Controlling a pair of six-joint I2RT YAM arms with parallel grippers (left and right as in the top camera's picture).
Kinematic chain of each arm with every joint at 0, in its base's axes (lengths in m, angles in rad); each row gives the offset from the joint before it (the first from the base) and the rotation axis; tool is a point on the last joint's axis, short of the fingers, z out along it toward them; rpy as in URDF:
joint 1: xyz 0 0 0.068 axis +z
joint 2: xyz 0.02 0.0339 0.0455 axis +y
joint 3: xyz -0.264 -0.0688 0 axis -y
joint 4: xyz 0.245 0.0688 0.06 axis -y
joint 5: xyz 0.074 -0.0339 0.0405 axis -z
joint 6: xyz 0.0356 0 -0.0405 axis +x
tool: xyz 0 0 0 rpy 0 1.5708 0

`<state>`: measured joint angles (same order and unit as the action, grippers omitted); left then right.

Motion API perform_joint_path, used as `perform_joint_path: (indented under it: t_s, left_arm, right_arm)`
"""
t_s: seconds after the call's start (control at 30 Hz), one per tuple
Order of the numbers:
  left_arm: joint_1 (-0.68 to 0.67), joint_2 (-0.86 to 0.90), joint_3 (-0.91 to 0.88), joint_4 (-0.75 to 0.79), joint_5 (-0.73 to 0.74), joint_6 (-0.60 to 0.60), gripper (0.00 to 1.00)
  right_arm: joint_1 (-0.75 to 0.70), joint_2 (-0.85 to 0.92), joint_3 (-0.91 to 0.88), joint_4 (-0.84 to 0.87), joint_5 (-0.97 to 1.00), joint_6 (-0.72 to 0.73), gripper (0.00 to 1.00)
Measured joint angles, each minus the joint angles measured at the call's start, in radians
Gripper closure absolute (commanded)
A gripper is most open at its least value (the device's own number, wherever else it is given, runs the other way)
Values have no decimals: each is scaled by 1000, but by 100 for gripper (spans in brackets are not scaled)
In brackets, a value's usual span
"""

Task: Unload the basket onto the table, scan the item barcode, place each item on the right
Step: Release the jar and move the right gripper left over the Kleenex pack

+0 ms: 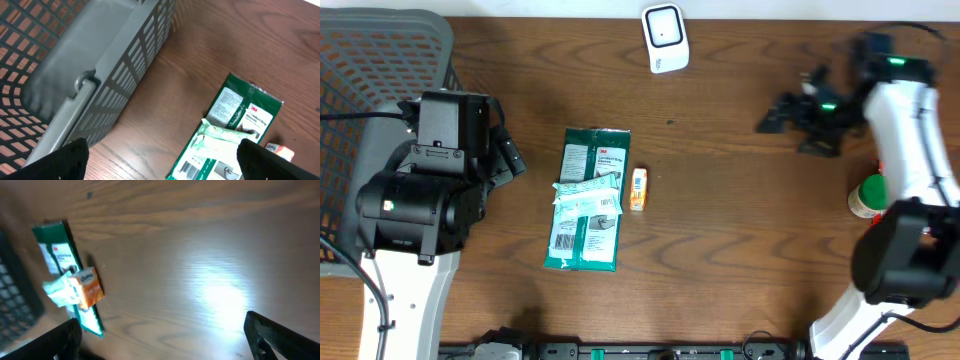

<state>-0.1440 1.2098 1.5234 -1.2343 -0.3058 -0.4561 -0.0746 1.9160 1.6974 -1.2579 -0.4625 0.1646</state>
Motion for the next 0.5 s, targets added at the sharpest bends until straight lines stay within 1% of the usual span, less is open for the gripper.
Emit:
perform_joint_path:
  t_s: [0.2, 0.3, 0.4, 0.5]
  left_arm:
    - [0, 0, 0, 0, 0, 0, 5]
    - [0, 0, 0, 0, 0, 0, 5]
    - [0, 0, 0, 0, 0, 0, 5]
    - [0, 0, 0, 0, 0, 0, 5]
  right_arm:
    - [314, 0, -4, 161, 110, 209, 1]
    - [451, 0, -4, 236, 157, 261, 1]
    - [576, 0, -5, 248, 250, 322, 1]
    - [673, 0, -8, 252, 366, 387, 2]
